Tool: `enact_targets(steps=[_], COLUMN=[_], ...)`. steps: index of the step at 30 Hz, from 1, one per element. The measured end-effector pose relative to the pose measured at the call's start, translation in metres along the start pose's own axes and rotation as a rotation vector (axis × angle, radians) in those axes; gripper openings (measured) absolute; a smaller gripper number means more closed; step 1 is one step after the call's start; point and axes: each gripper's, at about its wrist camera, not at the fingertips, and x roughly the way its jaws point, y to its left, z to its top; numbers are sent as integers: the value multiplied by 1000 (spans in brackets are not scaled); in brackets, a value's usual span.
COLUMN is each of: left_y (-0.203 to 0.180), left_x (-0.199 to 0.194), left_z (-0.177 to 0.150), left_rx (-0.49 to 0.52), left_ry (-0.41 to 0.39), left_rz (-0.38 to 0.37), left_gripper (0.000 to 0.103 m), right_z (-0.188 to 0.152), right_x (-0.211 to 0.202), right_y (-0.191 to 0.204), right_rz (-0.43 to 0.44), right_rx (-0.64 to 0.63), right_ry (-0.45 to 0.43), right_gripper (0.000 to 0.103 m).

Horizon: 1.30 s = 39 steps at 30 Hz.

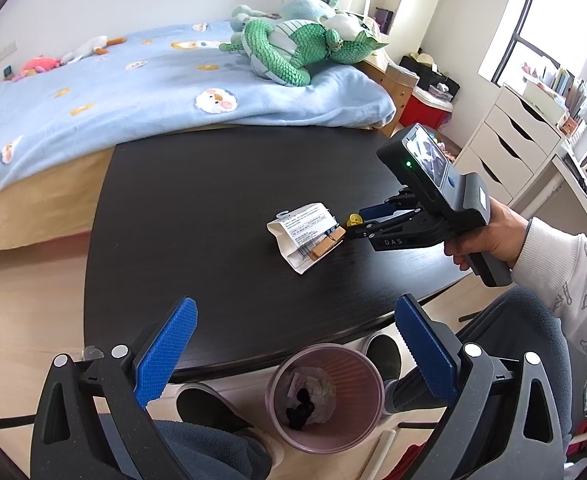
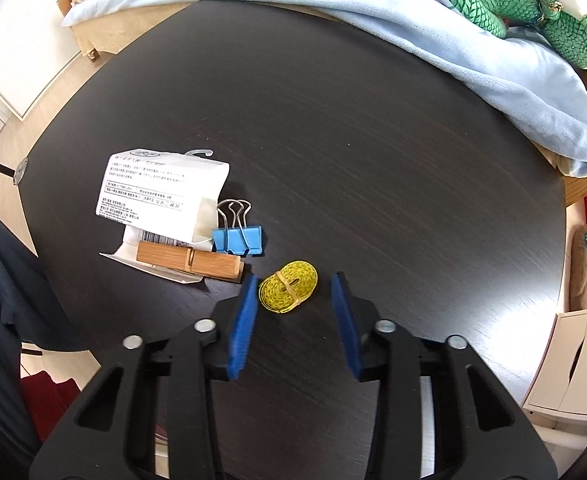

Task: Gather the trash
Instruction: 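Reach the right gripper to the yellow coiled string and close on it, then grasp the white receipt with the left gripper while the right holds the yellow coil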

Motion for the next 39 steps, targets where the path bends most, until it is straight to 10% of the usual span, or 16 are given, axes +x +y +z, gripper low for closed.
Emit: enact_targets(steps=[27, 39], left_y=[11, 19], left_x=[68, 121], left_z=[35, 39], left_rx=[-61, -121], left_ry=[73, 95], left_rz=[-20, -157], left_gripper=[95, 83], right_z=[-32, -33], right_x=[-36, -43], right_y=[4, -2], right_rz=[-2, -11], right_rx=[113, 129], right_ry=[-86, -98], right_gripper=[27, 27])
